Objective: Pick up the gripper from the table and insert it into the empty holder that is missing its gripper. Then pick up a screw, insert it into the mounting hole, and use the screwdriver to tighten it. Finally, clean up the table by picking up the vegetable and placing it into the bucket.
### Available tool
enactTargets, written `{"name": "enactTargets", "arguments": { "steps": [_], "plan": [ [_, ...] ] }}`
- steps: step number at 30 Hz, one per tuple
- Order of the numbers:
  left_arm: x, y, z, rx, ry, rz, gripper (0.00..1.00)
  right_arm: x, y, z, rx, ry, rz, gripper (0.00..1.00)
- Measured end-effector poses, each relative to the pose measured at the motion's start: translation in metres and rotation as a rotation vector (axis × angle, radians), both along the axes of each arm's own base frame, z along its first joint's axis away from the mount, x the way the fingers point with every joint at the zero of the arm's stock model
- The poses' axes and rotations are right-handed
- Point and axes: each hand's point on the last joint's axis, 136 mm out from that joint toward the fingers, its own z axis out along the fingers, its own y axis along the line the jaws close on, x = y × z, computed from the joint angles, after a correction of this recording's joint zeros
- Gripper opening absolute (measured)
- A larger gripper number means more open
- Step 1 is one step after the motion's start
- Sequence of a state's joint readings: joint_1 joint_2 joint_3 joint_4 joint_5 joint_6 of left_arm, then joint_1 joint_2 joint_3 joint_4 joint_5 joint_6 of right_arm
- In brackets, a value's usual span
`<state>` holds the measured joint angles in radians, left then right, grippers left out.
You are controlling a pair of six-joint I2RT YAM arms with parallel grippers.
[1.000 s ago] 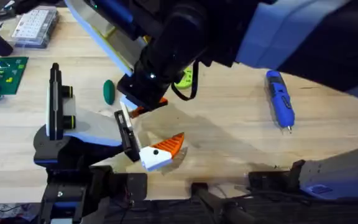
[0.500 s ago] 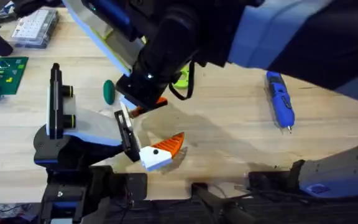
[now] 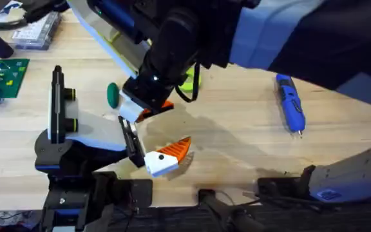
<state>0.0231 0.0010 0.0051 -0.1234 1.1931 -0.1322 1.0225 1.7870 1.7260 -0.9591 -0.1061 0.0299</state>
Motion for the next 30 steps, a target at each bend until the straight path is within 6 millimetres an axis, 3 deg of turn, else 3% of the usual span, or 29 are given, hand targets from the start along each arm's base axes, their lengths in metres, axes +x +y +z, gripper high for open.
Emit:
{"name": "enactTargets", "arguments": {
  "steps": [4,13,27,28,30],
  "plan": [
    [0.0,0.0,0.0,0.0,0.0,0.0,0.987,0.001,-0.0006,-0.0002,-0.003,-0.005,-0.003,0.679],
    [0.0,0.0,0.0,0.0,0.0,0.0,0.987,0.0086,-0.0062,0.0002,-0.017,-0.024,-0.026,0.957],
    [0.0,0.0,0.0,0.0,0.0,0.0,0.982,0.0096,-0.007,0.0002,-0.02,-0.028,-0.029,0.99],
    [0.0001,0.0,0.0,-0.001,0.003,0.001,0.929,0.0093,-0.007,0.0003,-0.02,-0.027,-0.028,0.99],
    [0.0012,0.0007,0.0,-0.002,0.005,0.008,0.647,0.0072,-0.0072,0.001,-0.018,-0.021,-0.024,0.99]
  ]
}}
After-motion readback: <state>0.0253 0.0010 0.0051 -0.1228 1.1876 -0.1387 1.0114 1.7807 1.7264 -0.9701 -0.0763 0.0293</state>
